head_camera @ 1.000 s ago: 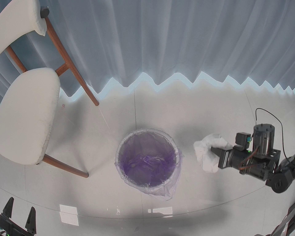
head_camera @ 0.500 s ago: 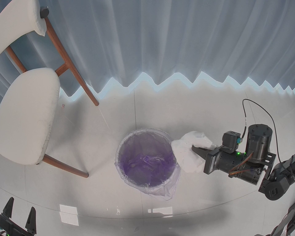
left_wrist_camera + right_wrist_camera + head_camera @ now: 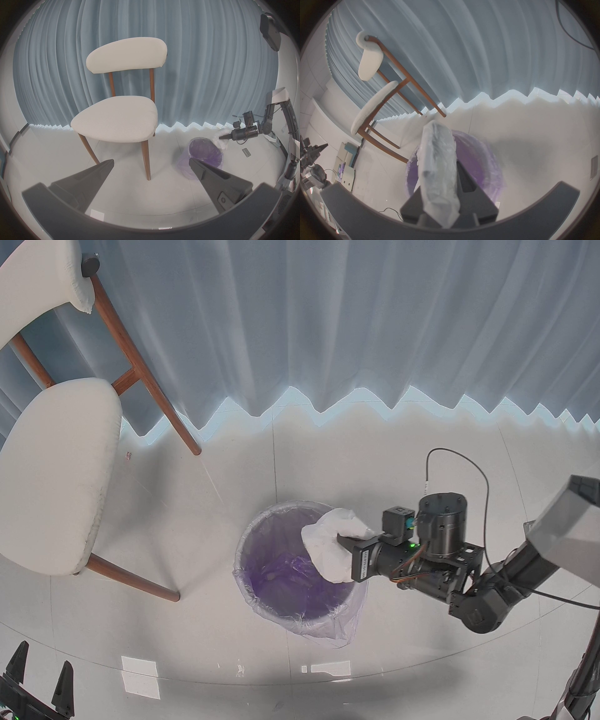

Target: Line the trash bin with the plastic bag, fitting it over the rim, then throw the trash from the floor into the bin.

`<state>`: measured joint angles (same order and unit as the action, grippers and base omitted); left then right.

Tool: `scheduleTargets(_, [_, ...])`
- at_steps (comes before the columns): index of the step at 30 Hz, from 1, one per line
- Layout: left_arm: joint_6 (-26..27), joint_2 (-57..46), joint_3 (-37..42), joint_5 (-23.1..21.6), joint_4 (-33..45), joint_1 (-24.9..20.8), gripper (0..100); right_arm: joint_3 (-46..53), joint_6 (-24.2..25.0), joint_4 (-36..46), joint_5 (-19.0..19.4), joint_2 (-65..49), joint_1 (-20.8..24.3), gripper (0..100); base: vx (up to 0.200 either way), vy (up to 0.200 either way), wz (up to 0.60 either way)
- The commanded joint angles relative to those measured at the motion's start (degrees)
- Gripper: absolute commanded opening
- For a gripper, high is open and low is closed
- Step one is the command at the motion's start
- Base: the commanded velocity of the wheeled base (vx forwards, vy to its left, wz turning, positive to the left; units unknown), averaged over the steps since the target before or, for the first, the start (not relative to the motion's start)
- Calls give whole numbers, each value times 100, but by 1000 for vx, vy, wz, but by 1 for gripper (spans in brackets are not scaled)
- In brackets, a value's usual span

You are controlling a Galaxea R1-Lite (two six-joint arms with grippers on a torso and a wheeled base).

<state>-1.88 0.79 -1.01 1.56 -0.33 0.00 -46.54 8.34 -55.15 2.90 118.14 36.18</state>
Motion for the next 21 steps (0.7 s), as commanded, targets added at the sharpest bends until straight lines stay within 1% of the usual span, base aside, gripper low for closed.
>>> scheduleTargets(1, [3,-79,101,2,-2,0,100,-716,10,-13,-26,1141,187,0,0,0,0])
scheduleTargets(3, [-6,-79,101,2,-2,0,100,-742,10,-22,-26,1176,196,0,0,0,0])
scheduleTargets(5, [-6,-79,101,2,-2,0,100,-1076,1,-13,-35,1554,231,0,0,0,0])
scheduleTargets(12, [-6,-79,101,2,-2,0,100,-1683,10,-13,-53,2126,91,0,0,0,0])
scheduleTargets(15, [3,-79,101,2,-2,0,100,-1770,36,-13,-97,2205,82,0,0,0,0])
scheduleTargets(16, [3,-79,101,2,-2,0,100,-1762,36,-13,-97,2205,82,100,0,0,0])
scheduleTargets(21, [3,-79,101,2,-2,0,100,-1744,115,-110,-106,2011,108,100,0,0,0])
